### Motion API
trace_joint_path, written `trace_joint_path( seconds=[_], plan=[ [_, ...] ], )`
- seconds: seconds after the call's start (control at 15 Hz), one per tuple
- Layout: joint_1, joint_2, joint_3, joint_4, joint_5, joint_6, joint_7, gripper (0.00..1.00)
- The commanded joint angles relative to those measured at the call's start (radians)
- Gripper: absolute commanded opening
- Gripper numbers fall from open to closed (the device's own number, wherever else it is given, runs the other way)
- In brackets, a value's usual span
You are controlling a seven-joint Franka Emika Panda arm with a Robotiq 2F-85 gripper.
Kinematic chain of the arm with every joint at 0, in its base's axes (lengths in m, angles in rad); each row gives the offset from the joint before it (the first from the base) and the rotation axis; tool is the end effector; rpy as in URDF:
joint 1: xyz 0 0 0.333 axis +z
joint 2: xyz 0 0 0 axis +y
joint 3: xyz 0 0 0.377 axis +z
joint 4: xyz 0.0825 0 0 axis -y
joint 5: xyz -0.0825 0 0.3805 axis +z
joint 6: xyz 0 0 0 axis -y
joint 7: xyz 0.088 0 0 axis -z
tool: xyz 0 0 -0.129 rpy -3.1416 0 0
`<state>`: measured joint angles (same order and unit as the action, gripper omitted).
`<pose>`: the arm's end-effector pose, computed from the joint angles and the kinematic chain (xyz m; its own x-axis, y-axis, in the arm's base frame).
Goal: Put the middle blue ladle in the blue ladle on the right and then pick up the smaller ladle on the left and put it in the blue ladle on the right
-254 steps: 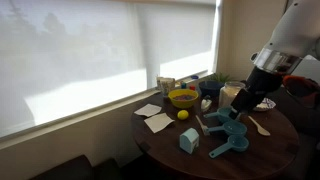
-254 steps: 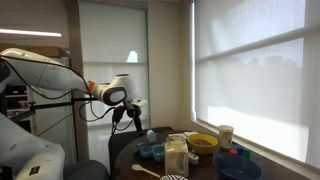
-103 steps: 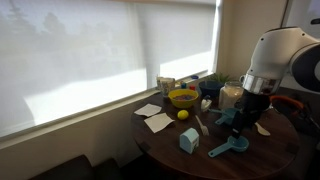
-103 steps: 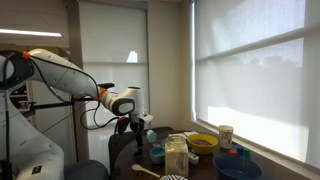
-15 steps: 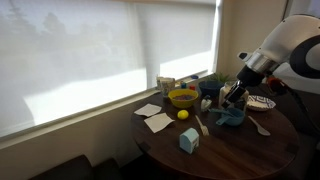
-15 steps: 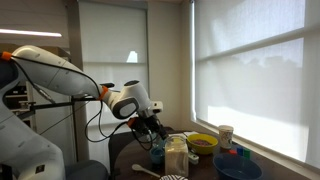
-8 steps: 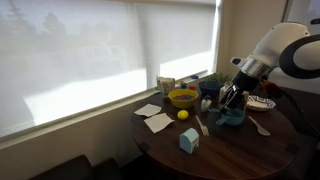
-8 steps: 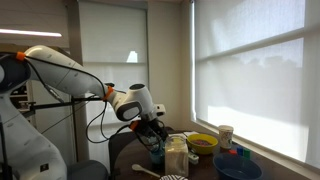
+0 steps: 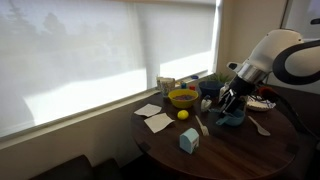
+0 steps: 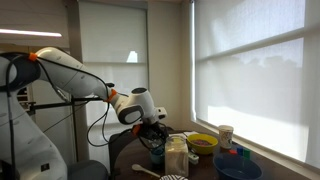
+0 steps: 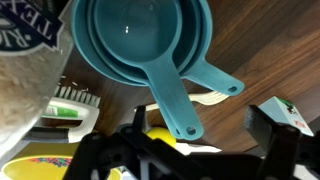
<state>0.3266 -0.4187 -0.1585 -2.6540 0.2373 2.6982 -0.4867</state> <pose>0.4048 0.0601 0.4621 0.7903 0.3859 0.4759 0.4517 -0.8918 -0.0269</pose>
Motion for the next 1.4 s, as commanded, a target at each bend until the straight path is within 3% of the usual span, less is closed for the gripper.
trace_joint_path(
  seconds=[0.0, 0.47, 1.13, 1.33],
  plan=[
    [0.052, 0.033, -0.025, 0.014, 0.069, 0.029, -0.073, 1.0],
    [0.084, 0.049, -0.044, 0.018, 0.135, 0.015, -0.162, 1.0],
    [0.08, 0.058, -0.044, 0.013, 0.13, 0.054, -0.248, 1.0],
    [0.093, 0.055, -0.056, 0.015, 0.15, 0.038, -0.303, 0.92]
  ],
)
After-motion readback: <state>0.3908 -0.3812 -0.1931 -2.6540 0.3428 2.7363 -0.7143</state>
